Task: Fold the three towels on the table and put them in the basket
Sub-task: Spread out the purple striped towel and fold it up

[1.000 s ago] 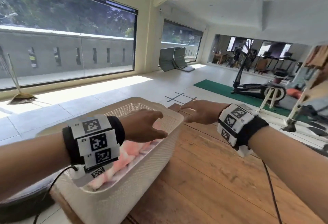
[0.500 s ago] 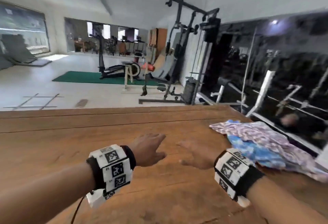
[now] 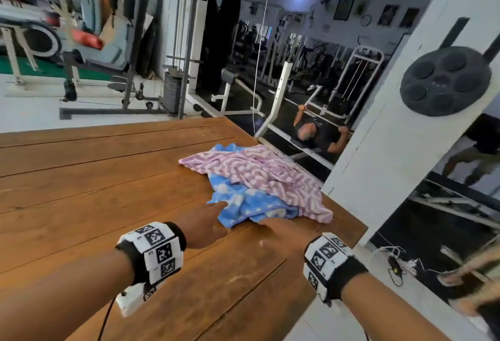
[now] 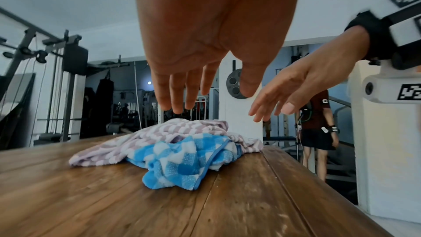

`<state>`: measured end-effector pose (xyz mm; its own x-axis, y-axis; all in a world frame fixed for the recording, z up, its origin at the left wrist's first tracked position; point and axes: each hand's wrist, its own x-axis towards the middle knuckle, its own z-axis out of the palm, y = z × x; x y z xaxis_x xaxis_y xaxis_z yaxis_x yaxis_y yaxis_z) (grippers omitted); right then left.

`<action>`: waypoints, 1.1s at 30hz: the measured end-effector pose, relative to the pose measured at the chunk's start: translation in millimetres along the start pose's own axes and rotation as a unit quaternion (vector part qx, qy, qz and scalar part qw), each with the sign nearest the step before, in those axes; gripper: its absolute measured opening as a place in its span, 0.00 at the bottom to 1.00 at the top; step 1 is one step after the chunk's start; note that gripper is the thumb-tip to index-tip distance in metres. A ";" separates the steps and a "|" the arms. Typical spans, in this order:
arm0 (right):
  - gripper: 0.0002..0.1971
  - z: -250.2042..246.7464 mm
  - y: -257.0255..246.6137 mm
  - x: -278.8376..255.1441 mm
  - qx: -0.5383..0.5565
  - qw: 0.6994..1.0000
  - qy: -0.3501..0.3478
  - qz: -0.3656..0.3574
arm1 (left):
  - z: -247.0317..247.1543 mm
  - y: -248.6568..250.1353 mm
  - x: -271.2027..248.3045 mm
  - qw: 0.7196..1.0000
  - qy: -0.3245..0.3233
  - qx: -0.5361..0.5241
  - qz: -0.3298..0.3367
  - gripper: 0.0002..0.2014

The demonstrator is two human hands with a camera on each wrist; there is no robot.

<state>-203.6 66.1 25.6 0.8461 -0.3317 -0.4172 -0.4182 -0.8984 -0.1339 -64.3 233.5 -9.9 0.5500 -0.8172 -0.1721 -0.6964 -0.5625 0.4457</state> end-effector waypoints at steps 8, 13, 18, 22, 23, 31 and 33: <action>0.22 -31.3 103.6 113.8 0.033 0.994 0.100 0.013 | 27.1 28.2 133.9 0.999 0.000 -0.037 0.006 0.35; 0.28 -43.7 156.0 183.8 0.015 0.981 0.192 0.018 | 64.3 33.9 185.2 0.995 -0.066 -0.051 -0.053 0.32; 0.13 -54.2 186.8 231.2 0.110 0.975 0.185 -0.046 | 62.5 46.1 212.6 0.995 0.052 -0.035 -0.080 0.24; 0.10 -116.8 176.7 226.3 0.314 0.899 0.204 -0.226 | 9.8 75.7 241.4 0.965 0.253 -0.068 0.024 0.35; 0.10 -137.4 170.4 215.2 0.323 0.885 0.196 -0.273 | -2.6 85.5 248.8 0.959 0.274 -0.058 0.047 0.36; 0.12 -244.6 156.7 170.9 0.264 0.840 0.263 -0.395 | -69.6 97.5 231.6 0.953 0.274 0.007 -0.127 0.09; 0.11 -264.5 157.0 168.5 0.283 0.810 0.327 -0.397 | -83.6 90.4 213.8 0.950 0.256 0.035 -0.177 0.07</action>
<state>-39.3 -207.0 172.0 0.8389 0.0379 0.5430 0.4154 -0.6892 -0.5937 28.9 18.4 67.0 0.8951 -0.4175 0.1565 -0.4449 -0.8125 0.3768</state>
